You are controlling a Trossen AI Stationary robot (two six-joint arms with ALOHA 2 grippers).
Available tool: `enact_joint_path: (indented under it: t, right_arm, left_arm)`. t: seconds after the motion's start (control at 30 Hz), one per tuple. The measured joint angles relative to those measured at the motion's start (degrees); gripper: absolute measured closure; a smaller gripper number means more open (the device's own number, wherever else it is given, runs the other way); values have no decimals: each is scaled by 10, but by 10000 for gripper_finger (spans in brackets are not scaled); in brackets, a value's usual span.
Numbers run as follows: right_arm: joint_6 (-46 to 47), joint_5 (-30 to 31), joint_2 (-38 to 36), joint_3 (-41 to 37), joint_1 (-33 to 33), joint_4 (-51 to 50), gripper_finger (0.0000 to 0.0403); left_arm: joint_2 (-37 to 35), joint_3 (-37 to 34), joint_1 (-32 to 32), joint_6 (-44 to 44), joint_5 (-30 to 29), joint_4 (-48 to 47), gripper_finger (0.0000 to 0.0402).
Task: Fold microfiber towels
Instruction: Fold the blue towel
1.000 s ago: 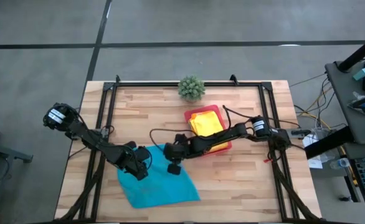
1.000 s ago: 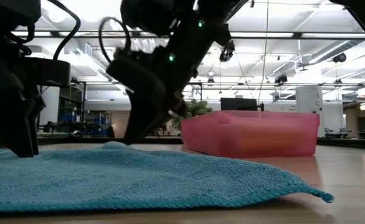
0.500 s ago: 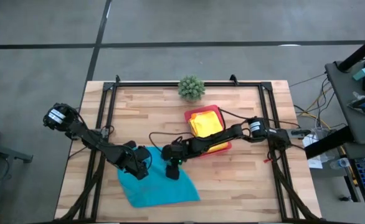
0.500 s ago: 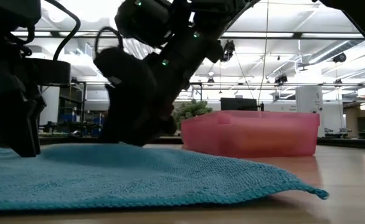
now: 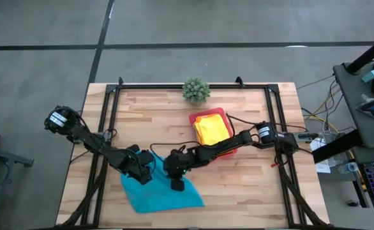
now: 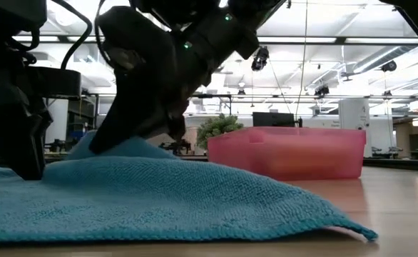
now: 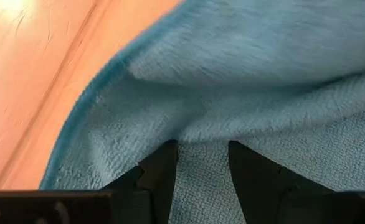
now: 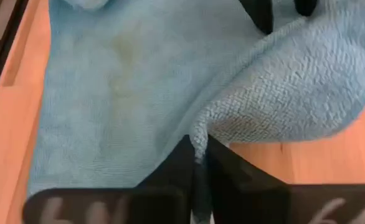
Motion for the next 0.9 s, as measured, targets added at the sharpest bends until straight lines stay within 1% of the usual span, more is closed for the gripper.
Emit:
enact_joint_path:
  t: [0.1, 0.13, 0.2, 0.27, 0.3, 0.33, 0.4, 0.53, 0.7, 0.77, 0.9]
  right_arm:
    - [-8, 36, -9, 0, 4, -8, 387]
    - [-13, 57, -15, 0, 4, -22, 389]
    - [-22, 118, -30, 0, 2, -53, 391]
    - [-24, 197, -42, 0, 2, -82, 390]
    - [-25, 228, -45, 0, 4, -92, 389]
    - [-25, 243, -48, 0, 5, -93, 388]
    - [-31, 224, -48, 0, 11, -85, 383]
    - [-34, 152, -36, 0, 24, -23, 358]
    - [-41, 32, 0, 0, 37, 55, 311]
    - [-40, 14, 7, 0, 39, 53, 292]
    - [-35, 13, 6, 0, 35, 34, 260]
  left_arm:
    - [0, 0, 0, 0, 0, 0, 268]
    - [0, 0, 0, 0, 0, 0, 268]
    - [0, 0, 0, -5, -3, -2, 268]
    - [0, 0, 0, -20, -10, -13, 268]
    - [0, 0, 0, -31, -13, -21, 268]
    - [0, 0, 0, -44, -16, -31, 268]
    - [-1, 1, 0, -69, -20, -55, 268]
    - [-1, 1, 0, -78, -23, -77, 268]
    - [-1, 2, 0, -78, -23, -77, 268]
    - [-1, 2, 0, -78, -23, -77, 268]
    - [-1, 2, 0, -78, -23, -77, 268]
